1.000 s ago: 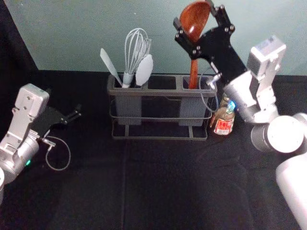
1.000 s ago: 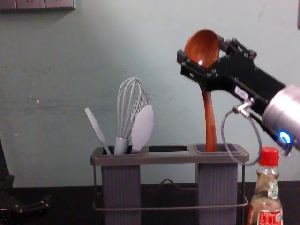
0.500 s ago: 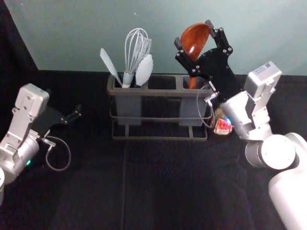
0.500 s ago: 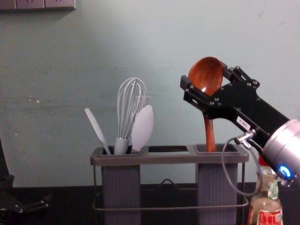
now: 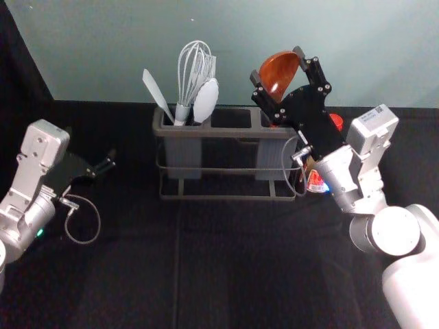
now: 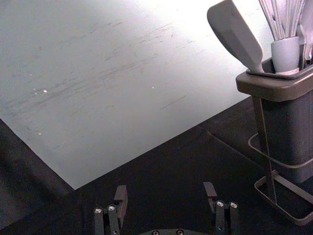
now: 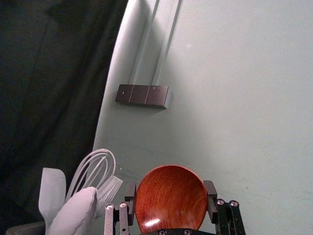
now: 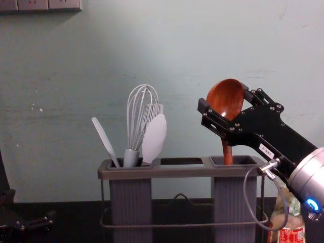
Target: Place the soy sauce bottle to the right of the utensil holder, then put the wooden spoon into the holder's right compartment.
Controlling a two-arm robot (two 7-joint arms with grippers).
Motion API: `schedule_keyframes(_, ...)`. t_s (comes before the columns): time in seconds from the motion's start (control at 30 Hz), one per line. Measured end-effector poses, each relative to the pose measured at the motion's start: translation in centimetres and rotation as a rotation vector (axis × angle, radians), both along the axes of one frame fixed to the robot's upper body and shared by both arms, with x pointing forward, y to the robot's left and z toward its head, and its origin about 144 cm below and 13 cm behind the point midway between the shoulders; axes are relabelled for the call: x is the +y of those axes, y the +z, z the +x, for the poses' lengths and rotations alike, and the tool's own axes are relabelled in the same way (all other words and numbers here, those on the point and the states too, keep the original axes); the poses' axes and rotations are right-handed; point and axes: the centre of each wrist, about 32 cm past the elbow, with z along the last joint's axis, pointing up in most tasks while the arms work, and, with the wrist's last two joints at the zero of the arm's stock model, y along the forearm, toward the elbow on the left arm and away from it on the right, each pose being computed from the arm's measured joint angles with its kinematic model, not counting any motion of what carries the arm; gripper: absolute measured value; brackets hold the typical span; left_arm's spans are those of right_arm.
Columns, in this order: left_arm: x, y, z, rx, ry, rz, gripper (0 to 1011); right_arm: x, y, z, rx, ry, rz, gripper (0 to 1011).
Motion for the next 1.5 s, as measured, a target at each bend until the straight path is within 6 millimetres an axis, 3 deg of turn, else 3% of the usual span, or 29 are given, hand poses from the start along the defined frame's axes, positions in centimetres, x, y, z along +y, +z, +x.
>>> schedule_keyframes(0.37,0.0,0.0,0.0,0.0,0.0,0.0,1011,-0.2,-0.3,0.0,0.004,-0.003,0.0,842)
schedule_keyframes(0.63,0.0,0.0,0.0,0.0,0.0,0.0,1011,-0.2,-0.2,0.0,0.0,-0.007,0.003,1002)
schedule_keyframes(1.03,0.0,0.0,0.0,0.0,0.0,0.0,1011,-0.9,1.2,-0.2,-0.046,-0.028,0.025,1004)
schedule_keyframes(1.27,0.0,0.0,0.0,0.0,0.0,0.0,1011,-3.6,3.3,-0.7,-0.09,-0.083,0.022,1004)
schedule_keyframes(1.5,0.0,0.0,0.0,0.0,0.0,0.0,1011,-7.6,5.0,-1.2,-0.117,-0.162,-0.002,1004)
